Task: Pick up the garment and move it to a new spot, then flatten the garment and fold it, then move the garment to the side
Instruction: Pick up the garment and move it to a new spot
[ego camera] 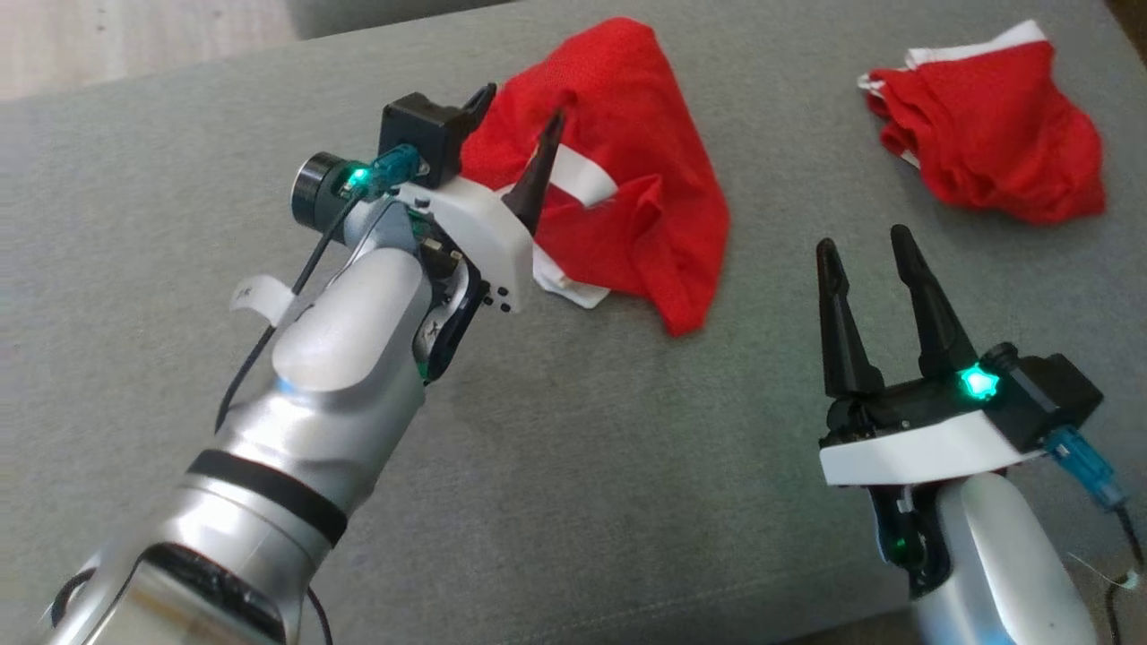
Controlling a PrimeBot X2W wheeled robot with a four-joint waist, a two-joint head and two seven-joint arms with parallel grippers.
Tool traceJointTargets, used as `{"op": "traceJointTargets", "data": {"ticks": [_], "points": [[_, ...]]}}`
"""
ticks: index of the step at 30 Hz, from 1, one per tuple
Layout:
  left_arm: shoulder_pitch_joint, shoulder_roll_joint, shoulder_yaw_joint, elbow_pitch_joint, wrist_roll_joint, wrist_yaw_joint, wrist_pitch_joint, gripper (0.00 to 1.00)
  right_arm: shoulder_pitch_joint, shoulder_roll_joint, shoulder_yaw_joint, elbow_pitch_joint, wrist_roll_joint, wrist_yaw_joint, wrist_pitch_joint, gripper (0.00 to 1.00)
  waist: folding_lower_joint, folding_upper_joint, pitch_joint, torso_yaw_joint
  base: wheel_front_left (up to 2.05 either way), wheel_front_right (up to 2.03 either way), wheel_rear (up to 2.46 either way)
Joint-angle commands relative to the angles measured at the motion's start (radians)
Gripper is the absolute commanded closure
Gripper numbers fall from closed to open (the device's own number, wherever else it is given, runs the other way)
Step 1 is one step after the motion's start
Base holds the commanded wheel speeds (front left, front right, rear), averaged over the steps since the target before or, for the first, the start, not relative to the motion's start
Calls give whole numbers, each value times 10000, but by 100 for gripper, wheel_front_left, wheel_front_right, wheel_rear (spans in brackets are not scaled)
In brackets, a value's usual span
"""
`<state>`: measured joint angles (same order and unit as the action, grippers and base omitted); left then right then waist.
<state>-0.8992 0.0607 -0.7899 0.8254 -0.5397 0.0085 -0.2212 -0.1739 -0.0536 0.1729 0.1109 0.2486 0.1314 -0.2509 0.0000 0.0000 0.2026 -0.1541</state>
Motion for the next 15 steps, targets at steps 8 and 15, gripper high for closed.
{"op": "traceJointTargets", "data": {"ticks": [8,15], "points": [[407,709,565,-791,6,75,-350,0,42,33,45,-157,-264,-7,-108,0,0,0,-647,1105,0,0,0],[1469,1528,1073,-2318,317,609,-400,0,344,33,-280,-78,-465,-7,-108,0,0,0,-1118,1868,0,0,0]]}}
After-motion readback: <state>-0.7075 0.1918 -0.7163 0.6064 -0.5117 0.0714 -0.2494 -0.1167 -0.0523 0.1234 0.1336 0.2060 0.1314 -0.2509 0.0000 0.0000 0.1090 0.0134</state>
